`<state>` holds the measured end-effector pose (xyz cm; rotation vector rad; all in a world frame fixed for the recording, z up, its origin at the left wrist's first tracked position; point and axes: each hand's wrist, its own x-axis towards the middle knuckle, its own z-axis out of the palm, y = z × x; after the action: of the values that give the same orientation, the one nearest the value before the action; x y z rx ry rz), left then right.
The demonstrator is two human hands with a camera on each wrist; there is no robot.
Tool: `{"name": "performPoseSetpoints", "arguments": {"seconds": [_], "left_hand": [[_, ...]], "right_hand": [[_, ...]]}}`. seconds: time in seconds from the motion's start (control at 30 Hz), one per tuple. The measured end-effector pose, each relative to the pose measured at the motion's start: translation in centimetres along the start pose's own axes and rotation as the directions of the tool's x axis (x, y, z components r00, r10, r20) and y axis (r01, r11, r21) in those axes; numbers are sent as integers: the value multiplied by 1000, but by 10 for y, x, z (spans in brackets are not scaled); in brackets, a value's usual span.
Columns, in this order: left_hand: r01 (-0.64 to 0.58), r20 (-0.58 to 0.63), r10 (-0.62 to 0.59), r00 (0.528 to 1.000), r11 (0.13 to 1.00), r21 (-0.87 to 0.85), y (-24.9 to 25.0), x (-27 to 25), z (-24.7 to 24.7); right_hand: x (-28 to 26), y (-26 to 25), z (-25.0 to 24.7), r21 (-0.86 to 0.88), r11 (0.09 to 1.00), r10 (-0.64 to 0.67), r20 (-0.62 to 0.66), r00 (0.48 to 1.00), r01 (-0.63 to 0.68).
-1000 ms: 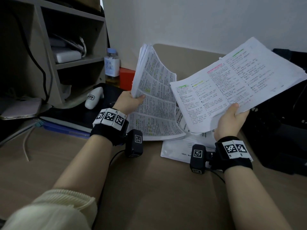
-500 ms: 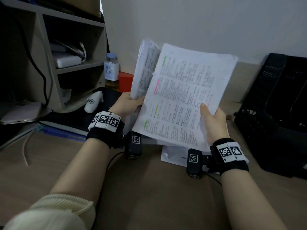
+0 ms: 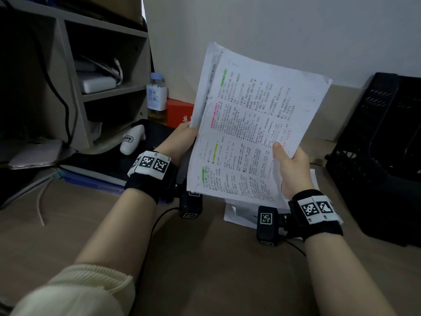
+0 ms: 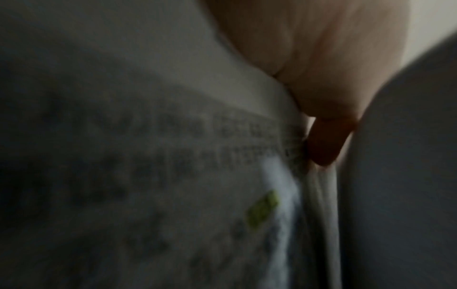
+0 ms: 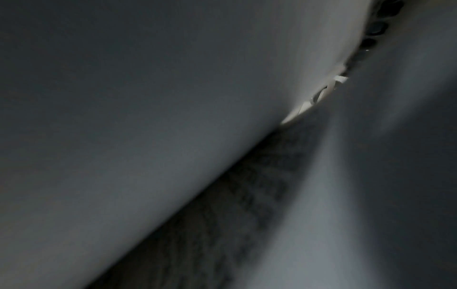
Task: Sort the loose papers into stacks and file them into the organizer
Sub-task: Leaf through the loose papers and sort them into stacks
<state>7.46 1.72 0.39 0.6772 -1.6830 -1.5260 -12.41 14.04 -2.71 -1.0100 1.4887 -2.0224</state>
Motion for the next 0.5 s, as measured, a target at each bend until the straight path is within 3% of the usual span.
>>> {"name": "performPoseSetpoints", "arguments": {"seconds": [0.27, 0.4, 0.5], "left_hand": [[-16, 71, 35, 997, 968, -252, 8, -5, 18], [-89, 96, 90, 991, 996, -13, 8, -6, 19], [-157, 75, 153, 985, 986, 52, 4, -4, 16]], "right_hand": [[0, -3, 0, -7, 994, -111, -132, 985, 111], [0, -6, 2, -51, 984, -176, -173, 969, 170], [1, -9, 3, 38, 980, -187, -198, 962, 198]]}}
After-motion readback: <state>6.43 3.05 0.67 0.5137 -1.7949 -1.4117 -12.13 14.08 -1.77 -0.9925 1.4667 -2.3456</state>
